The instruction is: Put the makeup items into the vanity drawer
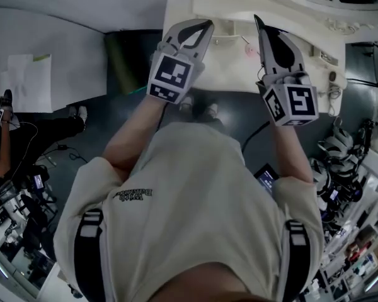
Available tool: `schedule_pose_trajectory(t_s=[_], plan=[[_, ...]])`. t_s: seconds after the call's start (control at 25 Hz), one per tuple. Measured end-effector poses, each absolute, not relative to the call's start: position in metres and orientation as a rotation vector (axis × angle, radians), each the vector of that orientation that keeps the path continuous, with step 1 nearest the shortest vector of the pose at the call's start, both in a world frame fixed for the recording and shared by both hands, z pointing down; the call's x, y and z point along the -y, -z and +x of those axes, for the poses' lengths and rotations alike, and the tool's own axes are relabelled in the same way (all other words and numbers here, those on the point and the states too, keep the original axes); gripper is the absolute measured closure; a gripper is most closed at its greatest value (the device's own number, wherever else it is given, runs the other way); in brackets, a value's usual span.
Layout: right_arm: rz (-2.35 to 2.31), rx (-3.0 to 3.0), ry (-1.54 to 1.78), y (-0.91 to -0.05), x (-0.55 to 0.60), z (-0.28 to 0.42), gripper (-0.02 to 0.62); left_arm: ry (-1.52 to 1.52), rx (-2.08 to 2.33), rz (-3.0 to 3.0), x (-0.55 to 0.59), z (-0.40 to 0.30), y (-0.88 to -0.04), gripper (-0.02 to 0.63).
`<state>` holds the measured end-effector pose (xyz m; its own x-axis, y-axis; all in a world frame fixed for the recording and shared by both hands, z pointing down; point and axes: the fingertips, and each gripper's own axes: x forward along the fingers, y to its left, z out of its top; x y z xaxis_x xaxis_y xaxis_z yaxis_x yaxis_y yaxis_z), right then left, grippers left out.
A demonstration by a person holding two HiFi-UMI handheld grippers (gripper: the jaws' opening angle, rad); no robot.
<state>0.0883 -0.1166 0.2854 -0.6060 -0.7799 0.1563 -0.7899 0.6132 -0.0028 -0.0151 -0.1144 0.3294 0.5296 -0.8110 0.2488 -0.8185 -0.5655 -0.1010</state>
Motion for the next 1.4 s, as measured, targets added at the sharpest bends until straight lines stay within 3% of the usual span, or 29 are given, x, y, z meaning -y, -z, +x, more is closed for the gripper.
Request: schedule_pose_trajectory(t_s=[0.64,1.4], plan=[[1.29,2.841,0.022,-0.211,0.045,0.068,0.575,-0.28,1.523,2.803,0.047,-0.049,-0.257,0.591],[1.119,2.742,-0.004,-0.277,0.111,0.019,0.575,-0.388,1.576,2.73,0.092,-0.078,-0.312,0.591]])
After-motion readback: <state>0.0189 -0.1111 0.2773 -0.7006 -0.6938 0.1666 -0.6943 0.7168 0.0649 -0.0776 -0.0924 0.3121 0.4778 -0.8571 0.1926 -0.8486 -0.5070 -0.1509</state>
